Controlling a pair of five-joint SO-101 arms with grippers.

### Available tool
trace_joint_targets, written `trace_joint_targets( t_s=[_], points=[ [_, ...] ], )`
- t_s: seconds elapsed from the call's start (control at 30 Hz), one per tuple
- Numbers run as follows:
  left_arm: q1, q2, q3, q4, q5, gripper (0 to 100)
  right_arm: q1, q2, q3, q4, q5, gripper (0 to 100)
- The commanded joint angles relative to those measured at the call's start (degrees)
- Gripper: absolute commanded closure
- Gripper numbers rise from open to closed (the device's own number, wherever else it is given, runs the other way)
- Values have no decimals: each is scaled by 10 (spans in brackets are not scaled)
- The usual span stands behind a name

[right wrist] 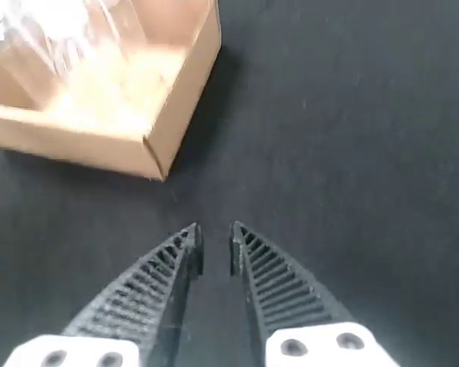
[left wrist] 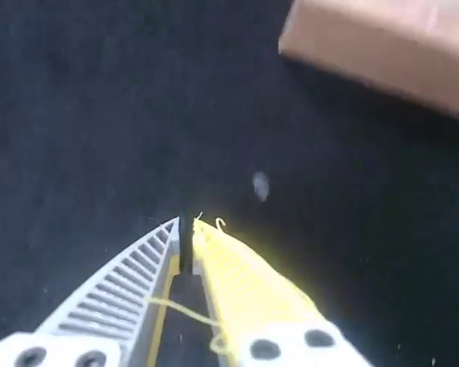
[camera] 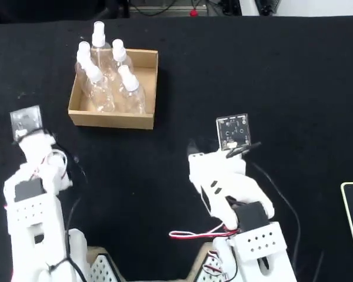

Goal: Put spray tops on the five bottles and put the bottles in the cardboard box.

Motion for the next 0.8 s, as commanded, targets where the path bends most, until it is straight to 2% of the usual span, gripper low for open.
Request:
trace_joint_targets(
  t_s=[0.0,0.13,0.27,0.37,0.6,0.77],
  points=[
    [-1,-105,39,18,-7,970,5,2,-28,40,8,938],
    [28,-241,117,37,-40,970,49,2,4,33,4,934],
    [66,-376,161,114,-41,970,77,2,29,33,3,934],
    [64,-459,182,147,-41,970,92,2,48,33,3,936],
    [65,-434,234,133,-41,970,118,2,84,106,3,938],
    [59,-447,263,161,-41,970,118,2,139,76,3,935]
  ],
)
